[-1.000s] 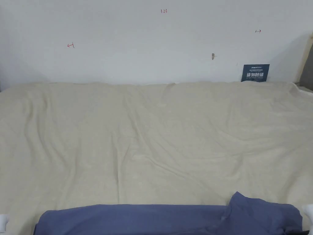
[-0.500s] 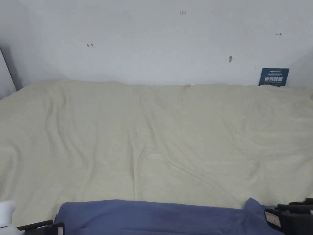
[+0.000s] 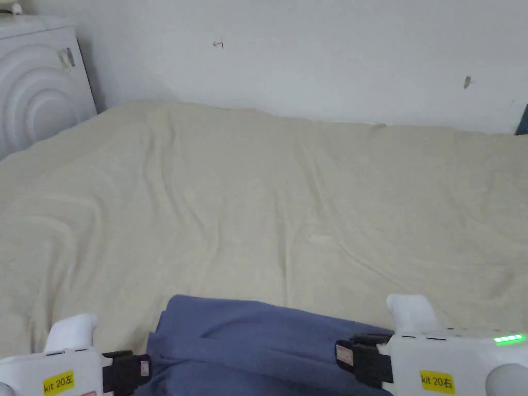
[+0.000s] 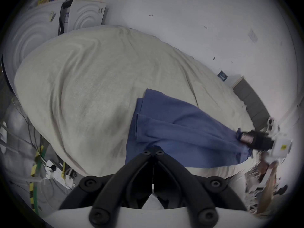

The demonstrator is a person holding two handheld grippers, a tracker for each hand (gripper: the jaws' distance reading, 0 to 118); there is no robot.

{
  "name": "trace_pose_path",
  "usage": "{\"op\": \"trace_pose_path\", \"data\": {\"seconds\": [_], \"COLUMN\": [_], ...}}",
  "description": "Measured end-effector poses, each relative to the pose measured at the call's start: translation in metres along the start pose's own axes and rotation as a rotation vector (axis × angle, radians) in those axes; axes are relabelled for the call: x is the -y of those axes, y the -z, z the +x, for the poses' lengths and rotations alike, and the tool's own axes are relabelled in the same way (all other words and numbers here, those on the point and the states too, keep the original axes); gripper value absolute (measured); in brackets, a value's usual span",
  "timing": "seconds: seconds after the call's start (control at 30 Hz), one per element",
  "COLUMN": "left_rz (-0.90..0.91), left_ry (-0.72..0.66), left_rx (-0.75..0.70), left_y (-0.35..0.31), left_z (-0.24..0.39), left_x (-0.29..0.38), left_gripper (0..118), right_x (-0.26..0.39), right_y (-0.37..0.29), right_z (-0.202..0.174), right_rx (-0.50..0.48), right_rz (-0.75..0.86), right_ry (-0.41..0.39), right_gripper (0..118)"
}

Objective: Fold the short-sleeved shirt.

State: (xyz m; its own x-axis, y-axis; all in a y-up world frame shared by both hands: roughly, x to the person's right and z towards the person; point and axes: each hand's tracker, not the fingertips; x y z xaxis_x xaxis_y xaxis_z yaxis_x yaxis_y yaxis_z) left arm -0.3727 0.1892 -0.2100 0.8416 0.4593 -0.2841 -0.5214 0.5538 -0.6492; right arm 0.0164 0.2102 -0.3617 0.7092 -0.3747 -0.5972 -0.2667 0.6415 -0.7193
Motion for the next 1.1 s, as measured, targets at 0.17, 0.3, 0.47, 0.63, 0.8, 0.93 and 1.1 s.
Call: {"op": "trace_pose_path", "data": {"seconds": [0.17,0.3,0.47,0.63,0.8,0.93,1.1], "left_rz": [-0.027,-0.089,-0.115,-0.159,-0.168,-0.142,-0.152], "left_ry": [-0.059,-0.074,-0.066,0.073,0.143,0.159,0.248], "left_rx": [0.027,0.123,0.103,0.005,-0.101,-0.097,-0.163], "left_y": [0.024,0.050,0.066,0.077,0.078,0.070,0.072], "left_z": [-0.019,-0.024,-0.023,0.006,0.020,0.027,0.045], "left_x": [-0.023,-0.032,-0.033,-0.031,-0.027,-0.026,-0.021], "left_gripper": [89,99,101,101,94,45,28], "right_x": [0.006,0.008,0.010,0.013,0.017,0.021,0.025], "right_y": [0.016,0.022,0.024,0.032,0.033,0.034,0.028], "right_z": [0.000,0.003,0.001,0.004,0.001,0.003,0.013], "right_rx": [-0.013,0.010,0.022,0.018,0.014,0.022,0.022], "right_rz": [-0.038,-0.067,-0.079,-0.097,-0.108,-0.118,-0.111], "right_ry": [0.033,0.047,0.058,0.077,0.074,0.076,0.103], "right_gripper": [0,0,0,0,0,0,0]}}
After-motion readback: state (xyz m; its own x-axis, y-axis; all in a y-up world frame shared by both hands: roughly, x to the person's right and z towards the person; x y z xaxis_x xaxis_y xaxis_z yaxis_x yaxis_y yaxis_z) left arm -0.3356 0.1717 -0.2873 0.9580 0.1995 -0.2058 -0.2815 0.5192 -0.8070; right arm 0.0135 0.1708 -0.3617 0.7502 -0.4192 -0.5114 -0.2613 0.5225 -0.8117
